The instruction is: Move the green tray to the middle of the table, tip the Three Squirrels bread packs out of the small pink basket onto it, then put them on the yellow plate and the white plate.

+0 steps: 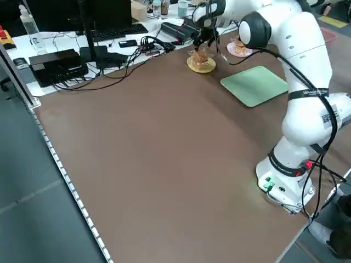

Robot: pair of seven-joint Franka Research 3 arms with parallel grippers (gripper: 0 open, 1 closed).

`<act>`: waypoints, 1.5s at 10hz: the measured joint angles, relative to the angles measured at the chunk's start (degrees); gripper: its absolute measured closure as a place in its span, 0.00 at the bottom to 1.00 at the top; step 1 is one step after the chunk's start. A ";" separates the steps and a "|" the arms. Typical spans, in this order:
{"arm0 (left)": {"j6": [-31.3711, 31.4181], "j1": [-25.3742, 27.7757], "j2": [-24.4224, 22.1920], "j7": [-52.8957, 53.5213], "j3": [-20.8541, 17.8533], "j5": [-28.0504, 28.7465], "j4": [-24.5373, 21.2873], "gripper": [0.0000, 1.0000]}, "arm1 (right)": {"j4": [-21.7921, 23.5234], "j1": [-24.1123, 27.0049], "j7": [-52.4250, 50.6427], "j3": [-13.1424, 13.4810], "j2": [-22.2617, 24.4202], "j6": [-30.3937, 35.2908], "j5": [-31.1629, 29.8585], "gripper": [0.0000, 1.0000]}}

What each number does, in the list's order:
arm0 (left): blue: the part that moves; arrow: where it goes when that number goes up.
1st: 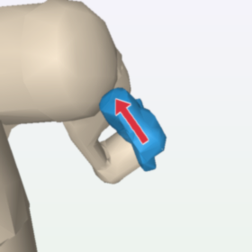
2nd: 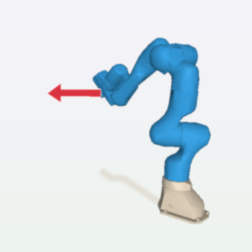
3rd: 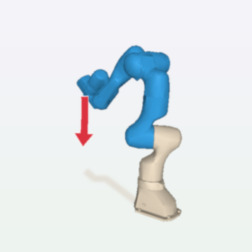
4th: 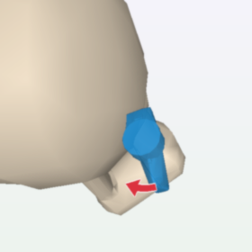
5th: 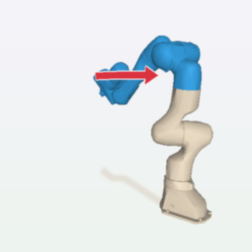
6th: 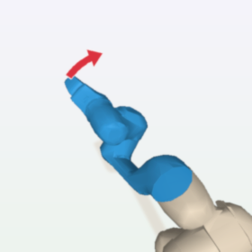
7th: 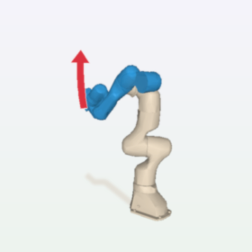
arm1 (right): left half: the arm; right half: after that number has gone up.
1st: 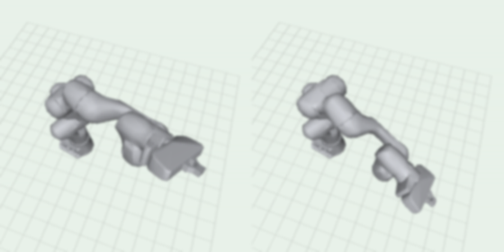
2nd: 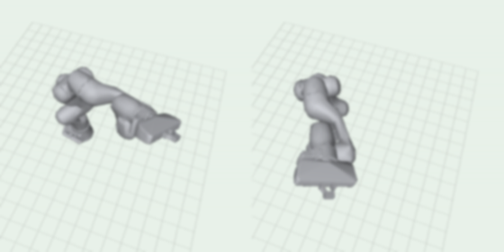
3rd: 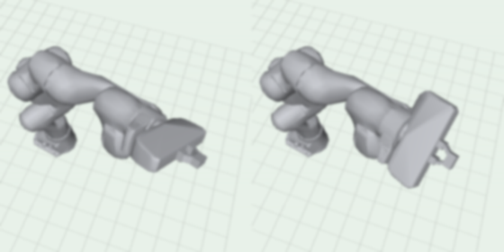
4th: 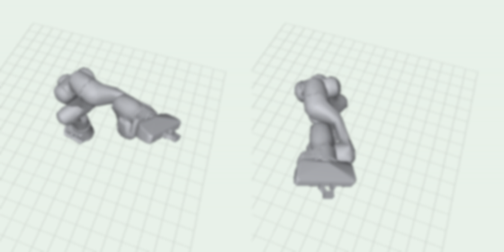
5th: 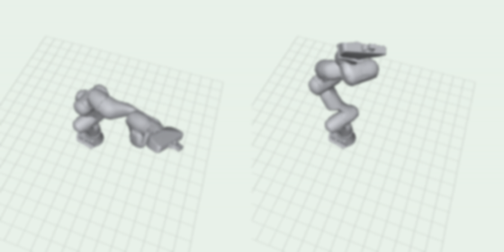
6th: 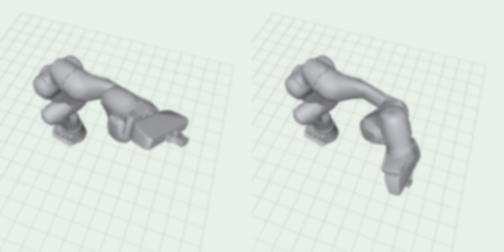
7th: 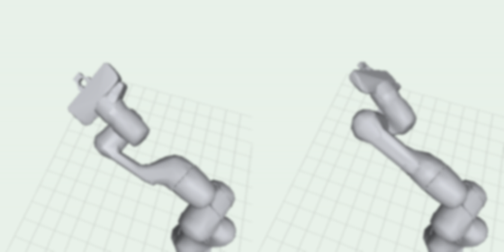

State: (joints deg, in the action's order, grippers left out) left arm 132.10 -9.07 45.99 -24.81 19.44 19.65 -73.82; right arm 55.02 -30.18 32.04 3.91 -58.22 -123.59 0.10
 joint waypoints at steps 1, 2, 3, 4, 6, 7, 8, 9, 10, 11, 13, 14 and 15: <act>-4.55 0.03 -2.75 0.00 0.29 -0.27 0.19 0.00 | -0.03 -0.02 0.00 0.00 0.33 1.31 -0.06 0.01; -8.96 0.16 -6.09 0.01 0.37 -0.36 0.33 0.00 | -0.04 -0.03 0.00 -0.07 0.67 2.45 -0.16 0.01; -12.63 0.69 -9.59 0.04 0.38 -0.40 0.41 0.00 | -0.03 -0.06 0.01 -0.41 0.79 2.99 -0.20 0.01; -16.26 1.42 -13.00 0.38 0.38 -0.45 0.42 0.00 | 0.06 -0.14 0.05 -0.89 0.78 3.21 -0.39 0.01; -23.47 2.49 -18.64 2.57 0.40 -0.63 0.36 0.00 | 0.21 -0.28 0.07 -1.10 0.79 4.01 -0.53 0.01; -26.19 3.16 -20.87 3.50 0.40 -1.96 0.29 0.00 | 0.20 -0.28 0.07 -1.10 0.87 4.36 -0.56 0.01; -27.47 4.61 -22.80 5.14 0.40 -4.58 0.23 0.00 | 0.15 -0.28 0.08 -1.10 1.13 5.27 -0.57 0.01; -28.48 6.60 -24.73 7.94 0.35 -7.49 0.16 0.00 | 0.13 -0.27 0.09 -1.09 1.47 6.25 -0.58 0.01; -29.58 7.97 -26.69 10.62 -0.28 -9.64 -0.34 0.00 | 0.13 -0.27 0.09 -1.09 1.88 7.27 -0.60 0.01; -30.15 7.63 -28.83 12.84 -2.59 -11.48 -1.90 0.00 | 0.13 -0.27 0.09 -1.09 2.27 8.33 -0.60 0.01; -30.22 2.52 -33.20 18.37 -12.08 -15.65 -6.96 0.00 | 0.11 -0.27 0.10 -1.10 2.90 10.41 -0.61 0.01; -30.04 -0.12 -35.48 20.13 -16.03 -16.68 -10.45 0.00 | 0.08 -0.25 0.14 -1.09 3.35 11.46 -0.64 0.01; -29.36 -1.16 -37.65 20.55 -17.55 -16.88 -14.11 0.00 | -0.01 -0.10 0.15 -1.09 4.28 13.16 -0.67 0.01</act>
State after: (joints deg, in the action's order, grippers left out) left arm 102.74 -10.23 8.34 -4.26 1.89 2.77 -87.93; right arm 55.01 -30.28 32.19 2.82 -53.94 -110.42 -0.57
